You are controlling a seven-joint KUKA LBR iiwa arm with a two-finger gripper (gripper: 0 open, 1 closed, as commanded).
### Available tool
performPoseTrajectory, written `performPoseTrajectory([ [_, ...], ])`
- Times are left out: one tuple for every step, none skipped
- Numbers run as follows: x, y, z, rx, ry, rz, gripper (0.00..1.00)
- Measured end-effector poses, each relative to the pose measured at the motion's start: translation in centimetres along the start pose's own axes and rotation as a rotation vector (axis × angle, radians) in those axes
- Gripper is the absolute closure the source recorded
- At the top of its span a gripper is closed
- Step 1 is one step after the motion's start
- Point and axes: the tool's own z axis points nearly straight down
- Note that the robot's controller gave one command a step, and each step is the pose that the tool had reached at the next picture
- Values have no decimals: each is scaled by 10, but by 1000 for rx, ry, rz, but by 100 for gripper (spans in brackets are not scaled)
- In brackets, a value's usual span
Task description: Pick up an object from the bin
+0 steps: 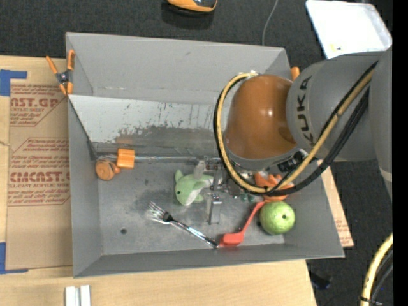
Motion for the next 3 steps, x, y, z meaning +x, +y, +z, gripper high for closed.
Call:
performPoseTrajectory([
  [-2, 0, -5, -1, -8, 1, 0],
  [-56, -23, 78, -1, -15, -14, 0],
  [-70, -15, 85, -1, -22, -191, 0],
])
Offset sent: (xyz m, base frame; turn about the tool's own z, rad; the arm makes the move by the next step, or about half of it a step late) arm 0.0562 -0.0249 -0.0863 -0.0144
